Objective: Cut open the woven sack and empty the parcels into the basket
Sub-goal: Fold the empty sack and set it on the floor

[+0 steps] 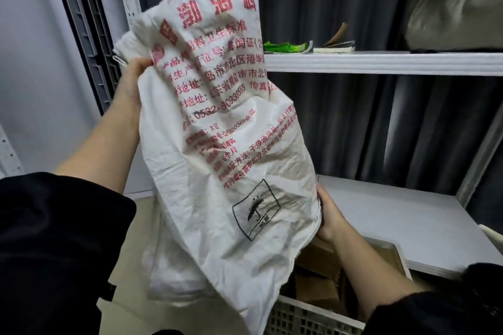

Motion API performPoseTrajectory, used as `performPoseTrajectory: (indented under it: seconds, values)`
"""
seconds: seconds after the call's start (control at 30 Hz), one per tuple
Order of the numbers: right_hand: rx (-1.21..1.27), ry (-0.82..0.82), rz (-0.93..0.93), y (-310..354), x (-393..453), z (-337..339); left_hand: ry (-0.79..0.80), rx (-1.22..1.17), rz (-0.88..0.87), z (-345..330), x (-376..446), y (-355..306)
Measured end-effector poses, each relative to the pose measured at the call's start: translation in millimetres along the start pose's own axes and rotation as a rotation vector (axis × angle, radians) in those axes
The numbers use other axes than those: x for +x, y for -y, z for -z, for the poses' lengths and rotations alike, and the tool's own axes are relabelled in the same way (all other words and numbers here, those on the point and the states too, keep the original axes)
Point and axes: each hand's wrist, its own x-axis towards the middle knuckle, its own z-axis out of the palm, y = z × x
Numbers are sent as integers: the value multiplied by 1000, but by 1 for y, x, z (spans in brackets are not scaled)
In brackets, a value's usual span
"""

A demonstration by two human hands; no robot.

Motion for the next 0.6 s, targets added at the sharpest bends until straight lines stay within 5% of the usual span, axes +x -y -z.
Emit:
performPoseTrajectory:
  seconds: [0.07, 0.17, 0.3, 0.5, 0.6]
  values:
    - [-8, -134, 134, 2, -1, 5, 85, 30, 113, -11, -18, 5]
    - [-8, -429, 294, 15, -10, 11, -46, 10, 207, -7, -8, 9]
    - [-81, -590, 324, 3, -18, 16, -449, -19, -21, -19, -5, 20]
    - [-260, -183, -205, -76, -41, 29, -485, -289, -131, -37, -1, 19]
    - [-469, -129, -276, -95, -47, 29, -391, -317, -81, -35, 4, 23]
